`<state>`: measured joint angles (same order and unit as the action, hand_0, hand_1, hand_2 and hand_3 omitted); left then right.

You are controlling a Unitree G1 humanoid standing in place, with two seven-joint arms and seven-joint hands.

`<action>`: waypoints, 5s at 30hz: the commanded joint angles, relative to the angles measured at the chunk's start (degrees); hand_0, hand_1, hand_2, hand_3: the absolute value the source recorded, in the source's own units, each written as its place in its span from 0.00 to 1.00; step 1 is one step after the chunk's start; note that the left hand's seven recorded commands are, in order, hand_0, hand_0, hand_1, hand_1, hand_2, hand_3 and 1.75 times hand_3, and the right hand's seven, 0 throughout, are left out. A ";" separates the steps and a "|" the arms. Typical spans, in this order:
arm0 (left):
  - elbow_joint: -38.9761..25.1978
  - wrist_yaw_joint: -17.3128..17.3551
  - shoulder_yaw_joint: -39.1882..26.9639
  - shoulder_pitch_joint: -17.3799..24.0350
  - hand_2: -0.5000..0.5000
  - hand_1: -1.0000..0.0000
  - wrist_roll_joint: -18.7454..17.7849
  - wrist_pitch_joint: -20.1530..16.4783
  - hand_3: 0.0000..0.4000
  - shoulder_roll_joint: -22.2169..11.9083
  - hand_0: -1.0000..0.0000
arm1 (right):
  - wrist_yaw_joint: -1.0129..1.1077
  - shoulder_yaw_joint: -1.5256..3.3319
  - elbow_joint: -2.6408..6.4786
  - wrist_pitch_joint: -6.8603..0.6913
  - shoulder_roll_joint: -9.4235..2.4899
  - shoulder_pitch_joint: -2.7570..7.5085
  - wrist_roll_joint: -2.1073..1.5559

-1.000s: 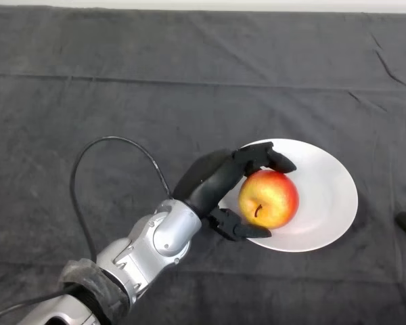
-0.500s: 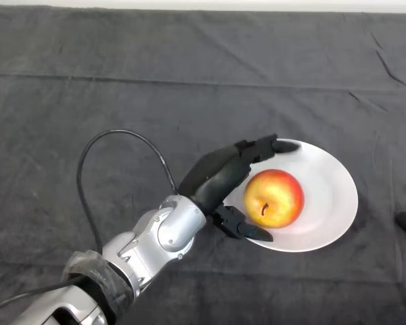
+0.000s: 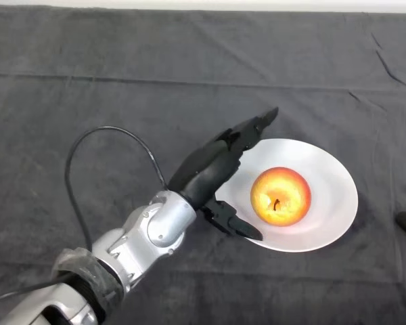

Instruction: Move the apple to the plate

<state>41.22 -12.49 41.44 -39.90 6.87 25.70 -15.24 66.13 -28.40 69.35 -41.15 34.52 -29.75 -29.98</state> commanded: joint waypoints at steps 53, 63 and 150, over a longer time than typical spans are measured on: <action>-22.23 -21.82 -46.63 29.47 0.50 1.00 -5.37 8.83 0.00 -12.38 1.00 | 0.03 -0.59 -1.49 -0.06 0.52 0.90 -0.43; -13.41 -23.78 -51.11 26.48 0.50 1.00 -4.83 12.28 0.00 -12.57 1.00 | 0.06 -0.60 -1.42 -0.10 0.57 0.87 -0.44; -5.89 -22.51 -56.26 23.46 0.50 1.00 -0.54 15.15 0.00 -10.93 1.00 | 0.39 -0.55 -1.01 -0.09 0.70 0.68 -0.33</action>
<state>32.73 -35.48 -12.42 -14.48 5.54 40.08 -26.63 66.21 -28.39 69.36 -41.15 34.52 -29.73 -29.98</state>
